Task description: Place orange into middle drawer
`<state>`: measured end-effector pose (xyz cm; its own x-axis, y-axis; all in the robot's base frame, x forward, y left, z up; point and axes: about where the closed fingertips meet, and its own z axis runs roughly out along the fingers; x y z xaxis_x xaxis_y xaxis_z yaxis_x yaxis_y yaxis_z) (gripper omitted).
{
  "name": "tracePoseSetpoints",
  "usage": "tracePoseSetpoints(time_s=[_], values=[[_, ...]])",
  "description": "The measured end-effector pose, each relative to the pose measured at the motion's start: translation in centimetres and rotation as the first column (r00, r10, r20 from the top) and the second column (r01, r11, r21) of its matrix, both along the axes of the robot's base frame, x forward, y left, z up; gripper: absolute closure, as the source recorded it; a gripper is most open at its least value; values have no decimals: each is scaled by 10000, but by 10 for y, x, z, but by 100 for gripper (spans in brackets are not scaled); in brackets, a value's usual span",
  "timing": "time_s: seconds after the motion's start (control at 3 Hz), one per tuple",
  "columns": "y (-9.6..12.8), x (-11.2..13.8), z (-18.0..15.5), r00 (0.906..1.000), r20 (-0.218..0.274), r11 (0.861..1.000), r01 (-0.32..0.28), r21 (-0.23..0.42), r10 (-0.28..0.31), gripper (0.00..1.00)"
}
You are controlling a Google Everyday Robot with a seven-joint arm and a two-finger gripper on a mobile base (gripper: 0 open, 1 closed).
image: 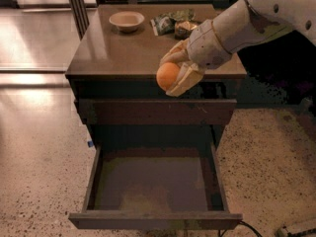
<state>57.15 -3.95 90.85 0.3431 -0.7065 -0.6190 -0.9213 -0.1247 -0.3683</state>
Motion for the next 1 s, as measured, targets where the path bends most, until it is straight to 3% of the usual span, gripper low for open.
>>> tracePoseSetpoints(time_s=[0.33, 0.67, 1.0], values=[[-1, 0, -3, 10000, -21, 10000, -4, 56, 4, 100], [-19, -3, -37, 9999, -138, 9978, 48, 664, -39, 100], [-39, 0, -86, 9994, -213, 9976, -269, 642, 284, 100]])
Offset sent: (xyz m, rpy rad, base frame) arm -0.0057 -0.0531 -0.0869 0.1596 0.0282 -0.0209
